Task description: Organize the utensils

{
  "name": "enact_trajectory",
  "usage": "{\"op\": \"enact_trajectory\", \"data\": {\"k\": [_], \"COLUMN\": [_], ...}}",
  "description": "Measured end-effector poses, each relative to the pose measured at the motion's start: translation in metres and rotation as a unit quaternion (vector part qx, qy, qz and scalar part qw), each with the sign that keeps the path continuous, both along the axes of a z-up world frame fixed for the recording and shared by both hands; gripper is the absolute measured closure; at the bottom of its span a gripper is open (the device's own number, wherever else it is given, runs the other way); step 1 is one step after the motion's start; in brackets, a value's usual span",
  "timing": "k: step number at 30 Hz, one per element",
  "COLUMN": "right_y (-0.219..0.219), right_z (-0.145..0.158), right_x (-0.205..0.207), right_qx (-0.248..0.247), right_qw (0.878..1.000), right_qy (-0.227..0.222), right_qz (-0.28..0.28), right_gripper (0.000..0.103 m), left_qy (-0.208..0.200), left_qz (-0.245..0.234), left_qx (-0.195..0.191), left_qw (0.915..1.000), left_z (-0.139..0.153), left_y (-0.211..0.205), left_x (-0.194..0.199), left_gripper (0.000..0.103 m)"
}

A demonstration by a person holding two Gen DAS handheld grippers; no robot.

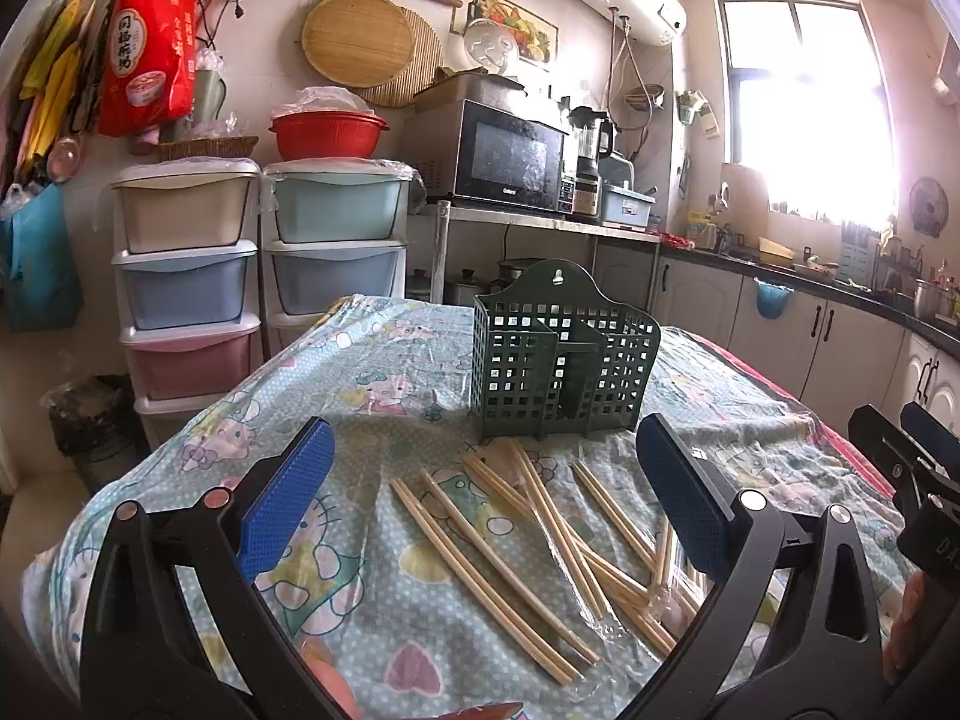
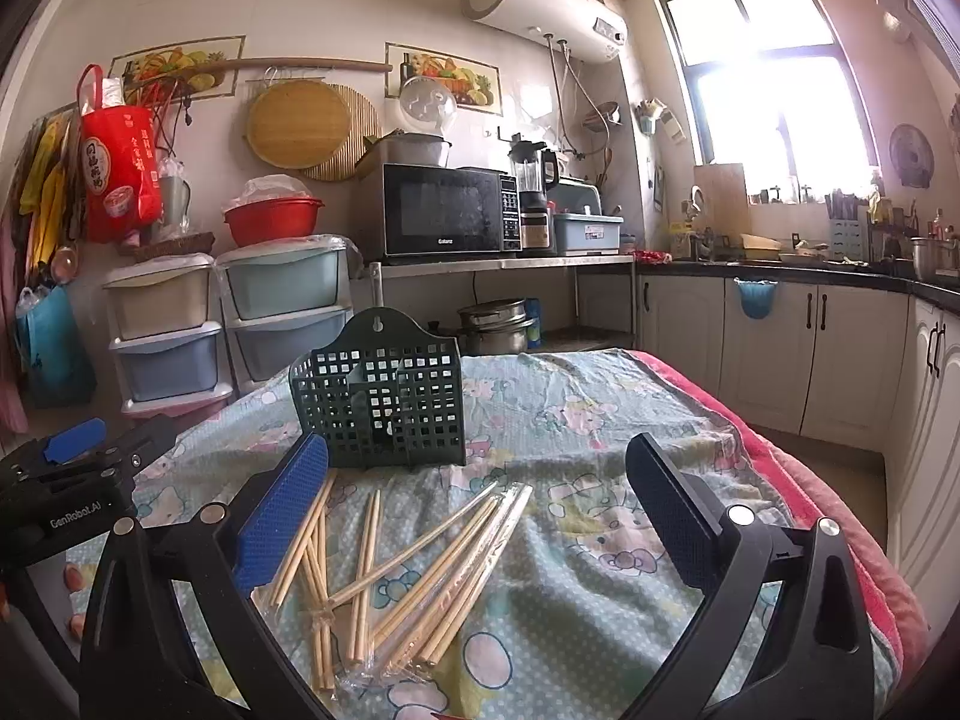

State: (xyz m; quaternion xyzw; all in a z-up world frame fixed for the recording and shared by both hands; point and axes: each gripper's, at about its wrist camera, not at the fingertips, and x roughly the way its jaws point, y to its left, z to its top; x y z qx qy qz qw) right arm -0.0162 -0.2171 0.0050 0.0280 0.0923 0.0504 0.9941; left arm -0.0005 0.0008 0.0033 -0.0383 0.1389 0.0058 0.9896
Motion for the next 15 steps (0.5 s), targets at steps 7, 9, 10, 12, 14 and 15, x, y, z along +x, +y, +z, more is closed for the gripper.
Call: {"op": "enact_trajectory", "data": {"k": [7, 9, 10, 12, 14, 15], "right_y": [-0.0031, -0.0030, -0.0031, -0.0027, -0.0026, -0.0025], "right_z": [-0.0042, -0.0044, -0.0043, -0.0043, -0.0042, -0.0044], "right_x": [0.0051, 0.0051, 0.0050, 0.0048, 0.0049, 0.0052], "right_qx": [0.003, 0.003, 0.004, 0.003, 0.003, 0.002], "right_qw": [1.000, 1.000, 1.000, 1.000, 1.000, 1.000], "right_qy": [0.000, 0.000, 0.000, 0.000, 0.000, 0.001], "right_qz": [0.001, 0.001, 0.001, 0.000, 0.002, 0.002], "right_gripper": [0.006, 0.006, 0.006, 0.006, 0.006, 0.006], "left_qy": [-0.001, -0.002, -0.002, -0.002, -0.001, -0.001], "left_qz": [0.000, 0.000, 0.000, 0.000, 0.000, 0.001], "left_qx": [0.001, 0.001, 0.001, 0.001, 0.002, 0.002], "left_qw": [1.0000, 1.0000, 1.0000, 1.0000, 1.0000, 1.0000], "left_z": [0.0012, 0.0012, 0.0015, 0.0012, 0.0013, 0.0017], "left_y": [-0.0012, -0.0013, -0.0012, -0.0014, -0.0014, -0.0013], "left_x": [0.0006, 0.0005, 0.0007, 0.0004, 0.0004, 0.0008], "left_gripper": [0.010, 0.010, 0.010, 0.010, 0.010, 0.010]}}
